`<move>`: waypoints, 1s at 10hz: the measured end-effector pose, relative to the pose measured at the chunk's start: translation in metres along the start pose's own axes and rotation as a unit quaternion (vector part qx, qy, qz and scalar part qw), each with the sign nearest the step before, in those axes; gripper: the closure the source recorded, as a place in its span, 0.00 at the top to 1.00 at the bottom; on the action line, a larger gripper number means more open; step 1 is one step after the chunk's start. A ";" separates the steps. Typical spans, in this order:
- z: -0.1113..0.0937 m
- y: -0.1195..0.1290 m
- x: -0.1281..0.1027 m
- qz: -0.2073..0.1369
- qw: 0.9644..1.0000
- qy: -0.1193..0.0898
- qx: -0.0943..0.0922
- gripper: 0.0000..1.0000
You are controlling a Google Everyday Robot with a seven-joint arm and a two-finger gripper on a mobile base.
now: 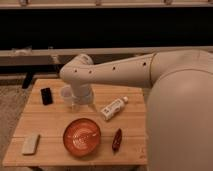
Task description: Move the arm in a circular motion
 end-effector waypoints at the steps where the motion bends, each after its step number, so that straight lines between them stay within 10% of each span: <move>1: -0.001 -0.003 0.000 0.001 1.000 0.000 0.000 0.65; 10: -0.006 -0.013 -0.003 0.004 1.000 -0.006 -0.001 0.65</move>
